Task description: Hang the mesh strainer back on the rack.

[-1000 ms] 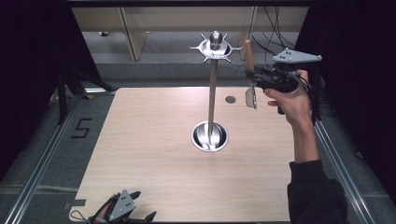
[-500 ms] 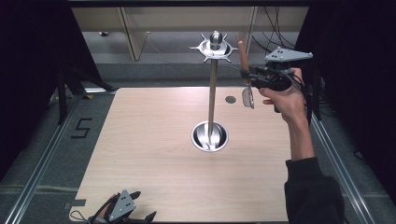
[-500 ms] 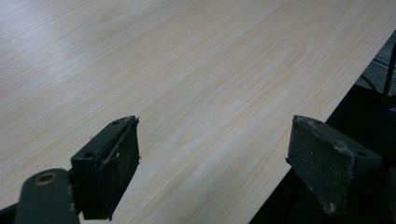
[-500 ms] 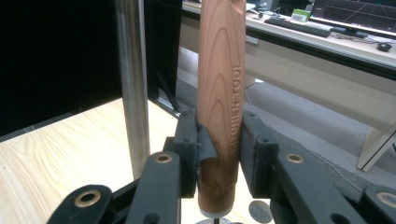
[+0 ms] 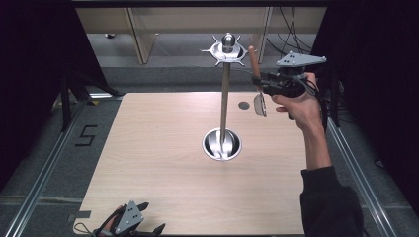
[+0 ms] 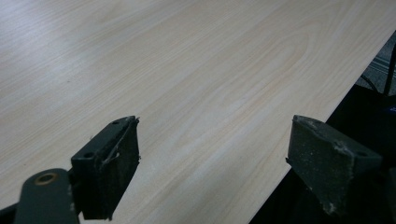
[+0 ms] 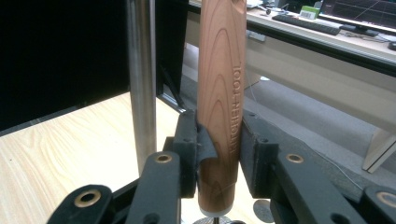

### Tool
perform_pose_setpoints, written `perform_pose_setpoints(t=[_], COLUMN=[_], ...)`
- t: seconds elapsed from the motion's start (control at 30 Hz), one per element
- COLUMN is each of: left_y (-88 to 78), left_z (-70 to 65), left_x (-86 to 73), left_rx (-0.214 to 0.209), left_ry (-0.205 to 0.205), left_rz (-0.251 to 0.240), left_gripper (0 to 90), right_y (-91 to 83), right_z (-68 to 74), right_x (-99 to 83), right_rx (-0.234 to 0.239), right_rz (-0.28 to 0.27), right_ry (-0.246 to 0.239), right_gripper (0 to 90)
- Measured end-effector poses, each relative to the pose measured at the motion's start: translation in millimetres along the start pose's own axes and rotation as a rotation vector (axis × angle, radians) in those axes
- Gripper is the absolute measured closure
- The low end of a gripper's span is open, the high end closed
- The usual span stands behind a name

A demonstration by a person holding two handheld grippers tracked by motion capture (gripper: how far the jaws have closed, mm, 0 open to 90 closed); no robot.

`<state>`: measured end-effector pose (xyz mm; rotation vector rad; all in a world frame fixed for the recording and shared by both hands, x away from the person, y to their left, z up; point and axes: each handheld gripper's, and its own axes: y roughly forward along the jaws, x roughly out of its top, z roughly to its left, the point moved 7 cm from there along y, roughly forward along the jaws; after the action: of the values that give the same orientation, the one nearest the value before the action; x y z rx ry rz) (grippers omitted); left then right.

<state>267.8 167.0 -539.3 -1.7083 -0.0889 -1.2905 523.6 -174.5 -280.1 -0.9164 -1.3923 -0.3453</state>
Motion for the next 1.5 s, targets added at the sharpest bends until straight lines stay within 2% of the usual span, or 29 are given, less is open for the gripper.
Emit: perform_pose_setpoints(t=[0.17, 0.23, 0.27, 0.3, 0.33, 0.4, 0.47, 0.5, 0.53, 0.57, 0.6, 0.63, 0.77, 0.8, 0.87, 0.9, 1.07, 1.1, 1.13, 1.17, 1.27, 1.4, 1.47, 1.5], left_y=[-0.2, -0.1, 0.6, -0.1, -0.2, 0.6, 0.5, -0.3, 0.2, -0.4, 0.0, -0.8, -0.6, 0.2, -0.6, -0.2, -0.4, 0.0, -0.8, -0.2, 0.4, 0.9, 0.6, 0.5], left_z=[0.3, -0.4, -2.5, 0.1, -0.1, -0.2, -2.6, -0.5, -2.1, -0.4, -1.6, 0.8, 0.2, -0.9, 0.2, -0.5, -0.6, -1.3, 0.1, -0.7, -1.7, -1.7, -1.8, -1.6], left_x=[-0.2, -0.2, 0.7, -0.6, -0.6, -0.2, 0.8, -0.3, 0.5, -0.3, 0.8, 0.6, 0.4, 1.1, 0.4, -0.7, -0.5, 0.2, 0.0, -0.7, -0.3, -0.1, -0.5, -0.5], left_rx=[0.001, -0.002, -0.011, -0.012, -0.012, 0.001, -0.011, -0.002, -0.008, -0.001, -0.007, -0.003, -0.004, -0.007, -0.005, -0.012, -0.010, -0.009, -0.008, -0.007, -0.014, -0.010, -0.015, -0.014], left_ry=[0.001, -0.002, -0.021, 0.004, 0.005, -0.001, -0.021, -0.002, -0.015, 0.000, -0.006, 0.028, 0.024, 0.012, 0.024, 0.002, 0.006, 0.002, 0.021, 0.001, -0.006, -0.006, -0.004, -0.003], left_rz=[0.001, 0.000, -0.015, 0.010, 0.010, -0.003, -0.017, 0.000, -0.013, 0.001, -0.013, -0.002, -0.002, -0.013, -0.002, 0.008, 0.007, -0.003, 0.004, 0.006, 0.003, -0.002, 0.005, 0.005], left_gripper=[16.1, 16.1, 16.1, 16.1, 16.1, 16.1, 16.1, 16.1, 16.1, 16.1, 16.1, 16.1, 16.0, 16.0, 16.0, 16.0, 16.0, 16.0, 16.0, 16.0, 16.0, 16.0, 16.0, 16.0], right_y=[2.1, 2.3, 2.3, 2.8, 2.9, 4.3, 4.8, 5.0, 5.7, 6.1, 6.7, 6.9, 7.5, 7.6, 6.8, 3.6, -4.8, -6.4, -8.2, -11.0, -18.2, -24.9, -29.3, -30.3], right_z=[0.0, -0.9, 0.0, 1.4, 1.5, 2.8, 3.1, 4.0, 4.2, 3.6, 4.4, 4.3, 1.4, 1.9, 1.4, 1.0, 4.4, 4.1, 5.4, 5.2, 7.6, 8.2, 12.1, 10.7], right_x=[-2.4, -3.2, -3.6, -4.3, -4.2, -4.1, -4.3, -5.1, -5.4, -5.6, -6.6, -7.9, -14.0, -15.1, -15.9, -17.0, -18.5, -19.3, -20.1, -21.1, -23.8, -25.9, -29.3, -29.7], right_rx=[0.008, 0.003, 0.003, 0.008, 0.005, 0.005, 0.002, 0.006, 0.007, 0.000, 0.007, 0.008, 0.000, 0.014, 0.013, 0.006, 0.012, 0.009, 0.006, -0.001, -0.003, -0.011, -0.002, -0.015], right_rz=[-0.027, -0.032, -0.030, -0.025, -0.026, -0.026, -0.026, -0.016, -0.018, -0.020, -0.018, -0.015, -0.013, -0.019, -0.023, -0.025, -0.033, -0.029, -0.030, -0.027, -0.036, -0.052, -0.052, -0.056], right_ry=[0.021, 0.012, 0.012, 0.017, 0.011, 0.010, 0.008, 0.011, 0.002, -0.002, 0.001, 0.002, 0.008, 0.015, 0.017, 0.020, 0.027, 0.013, 0.016, 0.006, 0.018, 0.013, 0.030, 0.010], right_gripper=[71.2, 70.9, 70.7, 70.5, 70.2, 70.0, 69.6, 69.1, 68.7, 68.2, 67.3, 67.2, 63.2, 63.2, 63.1, 62.8, 60.1, 59.8, 59.5, 59.2, 57.7, 56.0, 54.9, 54.3])
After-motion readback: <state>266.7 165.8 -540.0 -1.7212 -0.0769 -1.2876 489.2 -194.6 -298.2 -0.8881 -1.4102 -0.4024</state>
